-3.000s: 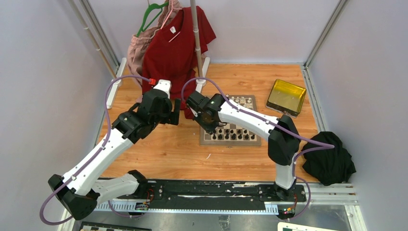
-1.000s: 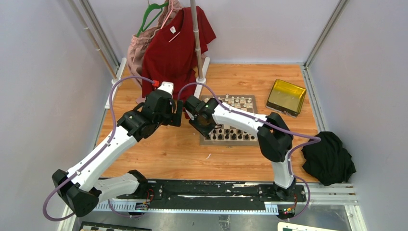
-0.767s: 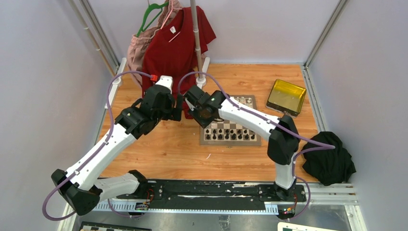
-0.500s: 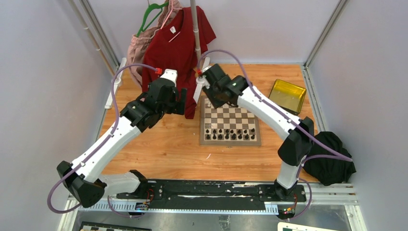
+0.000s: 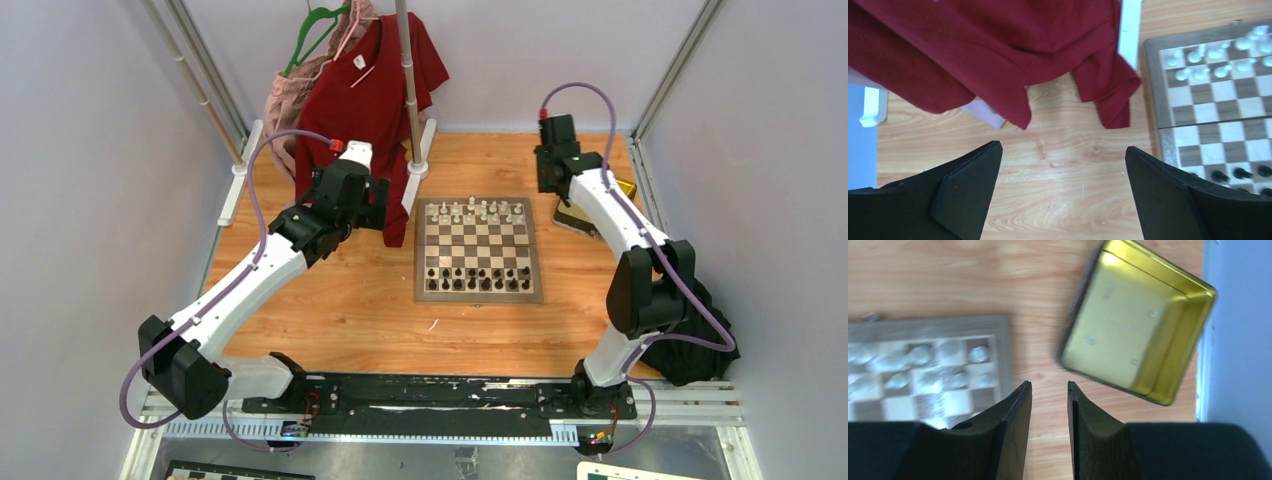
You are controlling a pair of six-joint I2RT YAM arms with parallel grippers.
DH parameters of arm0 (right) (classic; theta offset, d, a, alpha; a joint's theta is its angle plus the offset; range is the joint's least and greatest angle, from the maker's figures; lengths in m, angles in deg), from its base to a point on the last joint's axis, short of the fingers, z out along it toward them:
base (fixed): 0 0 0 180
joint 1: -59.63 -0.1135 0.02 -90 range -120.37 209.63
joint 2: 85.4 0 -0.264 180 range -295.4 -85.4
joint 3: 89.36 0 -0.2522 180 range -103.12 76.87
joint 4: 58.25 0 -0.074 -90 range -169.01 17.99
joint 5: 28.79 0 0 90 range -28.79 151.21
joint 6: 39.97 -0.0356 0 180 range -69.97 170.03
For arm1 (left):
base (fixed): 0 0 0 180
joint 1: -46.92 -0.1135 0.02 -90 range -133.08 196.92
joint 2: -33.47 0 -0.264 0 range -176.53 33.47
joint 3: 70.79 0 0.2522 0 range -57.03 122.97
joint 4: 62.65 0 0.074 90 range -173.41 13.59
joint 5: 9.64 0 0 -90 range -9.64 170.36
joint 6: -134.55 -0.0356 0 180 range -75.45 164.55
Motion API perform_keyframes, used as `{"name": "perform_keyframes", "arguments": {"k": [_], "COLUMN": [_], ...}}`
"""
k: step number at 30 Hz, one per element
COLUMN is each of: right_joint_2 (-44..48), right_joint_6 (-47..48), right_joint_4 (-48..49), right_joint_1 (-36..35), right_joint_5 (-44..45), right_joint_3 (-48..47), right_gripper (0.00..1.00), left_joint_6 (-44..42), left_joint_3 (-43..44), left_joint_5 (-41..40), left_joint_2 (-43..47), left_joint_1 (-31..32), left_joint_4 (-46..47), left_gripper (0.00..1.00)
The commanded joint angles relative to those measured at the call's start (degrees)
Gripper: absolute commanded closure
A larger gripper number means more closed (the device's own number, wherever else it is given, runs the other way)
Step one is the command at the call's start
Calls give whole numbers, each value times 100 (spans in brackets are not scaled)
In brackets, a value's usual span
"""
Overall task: Set up the chess pieces on the board
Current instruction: Reset both arms
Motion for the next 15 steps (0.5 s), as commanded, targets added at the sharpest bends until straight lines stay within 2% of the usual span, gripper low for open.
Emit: {"name": "perform_keyframes", "arguments": {"k": [1, 9, 15], "right_joint_2": [-21, 447, 664], "right_joint_6": [-132, -139, -134], "right_joint_4": [618, 1477, 1652], "right_joint_1": [811, 1084, 1102], "right_joint_5": [74, 458, 568], "right_joint_3": [305, 1190, 1423], "right_gripper": [63, 61, 61], "left_joint_6": [-137, -288, -340], "left_joint_3": [-636, -1567, -1905], "left_joint_5": [-111, 15, -49], "left_joint_2": [93, 89, 79], "left_joint_1": [-416, -668, -695], "left_joint_4": [947, 2296, 2728], "left_gripper": [0, 0, 0]}}
